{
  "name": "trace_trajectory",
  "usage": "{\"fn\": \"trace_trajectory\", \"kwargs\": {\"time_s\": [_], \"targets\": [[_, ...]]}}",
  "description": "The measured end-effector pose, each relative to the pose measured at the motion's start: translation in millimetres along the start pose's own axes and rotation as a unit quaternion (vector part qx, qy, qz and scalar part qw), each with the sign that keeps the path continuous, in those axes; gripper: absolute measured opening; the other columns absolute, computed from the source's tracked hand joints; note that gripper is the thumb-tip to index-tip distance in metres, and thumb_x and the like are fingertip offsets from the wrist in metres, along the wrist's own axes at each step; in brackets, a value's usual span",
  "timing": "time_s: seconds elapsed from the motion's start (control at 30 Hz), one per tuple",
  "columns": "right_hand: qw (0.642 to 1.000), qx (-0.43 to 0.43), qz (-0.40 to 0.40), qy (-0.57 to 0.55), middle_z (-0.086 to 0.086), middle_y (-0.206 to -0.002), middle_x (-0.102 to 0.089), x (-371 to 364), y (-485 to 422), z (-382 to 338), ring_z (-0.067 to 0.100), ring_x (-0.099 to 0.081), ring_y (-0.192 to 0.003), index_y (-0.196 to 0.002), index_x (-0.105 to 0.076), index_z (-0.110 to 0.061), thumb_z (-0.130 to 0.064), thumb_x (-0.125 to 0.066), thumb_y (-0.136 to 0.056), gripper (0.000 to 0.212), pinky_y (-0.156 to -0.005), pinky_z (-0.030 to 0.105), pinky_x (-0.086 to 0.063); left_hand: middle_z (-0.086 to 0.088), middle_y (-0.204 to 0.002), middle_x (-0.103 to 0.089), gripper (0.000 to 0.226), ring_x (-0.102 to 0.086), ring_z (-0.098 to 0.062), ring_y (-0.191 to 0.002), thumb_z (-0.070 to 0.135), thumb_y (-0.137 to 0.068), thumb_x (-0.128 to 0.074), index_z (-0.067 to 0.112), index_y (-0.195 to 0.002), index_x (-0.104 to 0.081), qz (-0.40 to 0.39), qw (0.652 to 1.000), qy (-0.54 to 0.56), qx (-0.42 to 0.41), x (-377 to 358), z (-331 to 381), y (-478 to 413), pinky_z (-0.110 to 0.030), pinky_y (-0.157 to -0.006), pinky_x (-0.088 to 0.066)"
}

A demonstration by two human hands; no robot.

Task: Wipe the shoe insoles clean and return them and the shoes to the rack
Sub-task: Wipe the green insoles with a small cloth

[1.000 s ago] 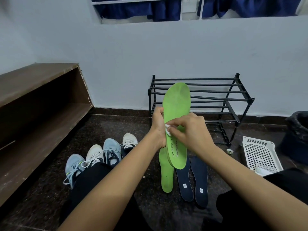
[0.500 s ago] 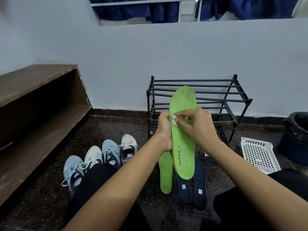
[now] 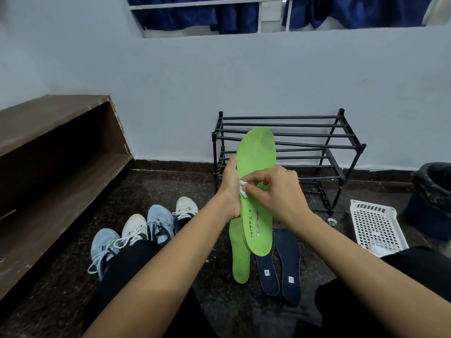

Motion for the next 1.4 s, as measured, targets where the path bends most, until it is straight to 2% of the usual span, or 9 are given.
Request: {"fn": "trace_trajectory", "kwargs": {"time_s": [0.33,0.5,0.7,0.87,0.97,1.1,1.2,1.33,1.4], "targets": [[0.997,-0.054,0.042,-0.036,-0.019,-0.066,-0.063,3,-14,19,0.019,-0.059,-0.075,-0.083,-0.074,-0.033,-0.025,-0.069,-0.077,0.011,-0.081,0.044,-0.046,-0.01,-0.067,-0.067,0.062,-0.065,-0.024,-0.059,0.061,-0.097,-0.03,0.013,-0.085,-0.069,-0.009,0.999,-0.036,0.02,-5,-13,2,-0.03,-0.061,-0.05],[0.999,-0.03,-0.009,-0.044,-0.016,-0.068,-0.067,-8,-4,3,0.01,-0.057,-0.067,-0.084,-0.075,-0.031,-0.023,-0.071,-0.078,0.01,-0.064,0.011,-0.037,-0.008,-0.071,-0.069,0.059,-0.063,-0.024,-0.062,0.059,-0.095,-0.035,0.012,-0.085,-0.07,0.0,1.0,-0.025,0.015,6,1,0,-0.031,-0.064,-0.048],[0.999,-0.002,-0.025,-0.042,-0.02,-0.072,-0.067,-17,8,-6,0.007,-0.056,-0.077,-0.086,-0.075,-0.034,-0.028,-0.071,-0.08,0.01,-0.072,0.028,-0.043,-0.01,-0.075,-0.068,0.059,-0.063,-0.025,-0.066,0.055,-0.095,-0.038,0.008,-0.081,-0.071,0.023,0.999,0.036,-0.011,17,9,-5,-0.032,-0.063,-0.049],[1.0,-0.011,0.002,-0.021,-0.023,-0.069,-0.065,-6,1,1,0.012,-0.058,-0.076,-0.084,-0.074,-0.036,-0.029,-0.07,-0.077,0.011,-0.081,0.046,-0.047,-0.01,-0.079,-0.072,0.063,-0.066,-0.027,-0.071,0.061,-0.095,-0.034,0.012,-0.088,-0.073,0.012,1.0,-0.013,0.005,11,-4,-4,-0.034,-0.068,-0.051],[0.999,-0.042,0.027,-0.007,-0.022,-0.066,-0.064,5,-7,16,0.014,-0.057,-0.073,-0.082,-0.072,-0.039,-0.028,-0.07,-0.077,0.012,-0.081,0.048,-0.047,-0.012,-0.077,-0.071,0.065,-0.067,-0.027,-0.069,0.062,-0.096,-0.03,0.013,-0.091,-0.072,-0.008,0.999,-0.037,0.023,-2,-18,-1,-0.034,-0.067,-0.051],[0.996,-0.067,0.044,-0.033,-0.025,-0.064,-0.061,10,-10,23,0.014,-0.057,-0.075,-0.083,-0.073,-0.035,-0.026,-0.071,-0.078,0.011,-0.082,0.049,-0.047,-0.01,-0.068,-0.067,0.057,-0.064,-0.024,-0.056,0.052,-0.096,-0.03,0.013,-0.081,-0.068,-0.023,0.998,-0.045,0.025,-10,-19,1,-0.028,-0.059,-0.049],[0.999,-0.023,0.037,-0.014,-0.027,-0.066,-0.058,8,-6,7,0.016,-0.057,-0.076,-0.087,-0.075,-0.031,-0.022,-0.07,-0.079,0.013,-0.081,0.046,-0.047,-0.005,-0.064,-0.06,0.051,-0.058,-0.022,-0.053,0.046,-0.094,-0.032,0.015,-0.069,-0.064,0.003,0.999,-0.048,0.006,-1,-9,0,-0.026,-0.055,-0.045],[1.0,0.029,0.004,0.01,-0.029,-0.065,-0.052,-1,5,-12,0.014,-0.053,-0.074,-0.089,-0.075,-0.031,-0.021,-0.072,-0.079,0.015,-0.078,0.04,-0.045,-0.002,-0.055,-0.059,0.058,-0.055,-0.018,-0.048,0.041,-0.093,-0.035,0.015,-0.05,-0.064,0.014,1.0,-0.018,-0.012,8,3,-3,-0.024,-0.052,-0.041],[0.999,0.038,-0.01,0.011,-0.032,-0.064,-0.048,-6,10,-16,0.012,-0.052,-0.075,-0.089,-0.075,-0.03,-0.022,-0.072,-0.079,0.013,-0.077,0.037,-0.043,-0.003,-0.056,-0.059,0.056,-0.054,-0.018,-0.05,0.04,-0.093,-0.037,0.014,-0.05,-0.063,0.018,1.0,0.001,-0.015,11,7,-4,-0.024,-0.051,-0.04]]}}
Point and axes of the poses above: each hand's wrist, its own y-axis away from the middle knuckle, its own x-axis out of the back of the hand, z = x × y, the point moved 10 cm from there along -y, towards the middle knuckle
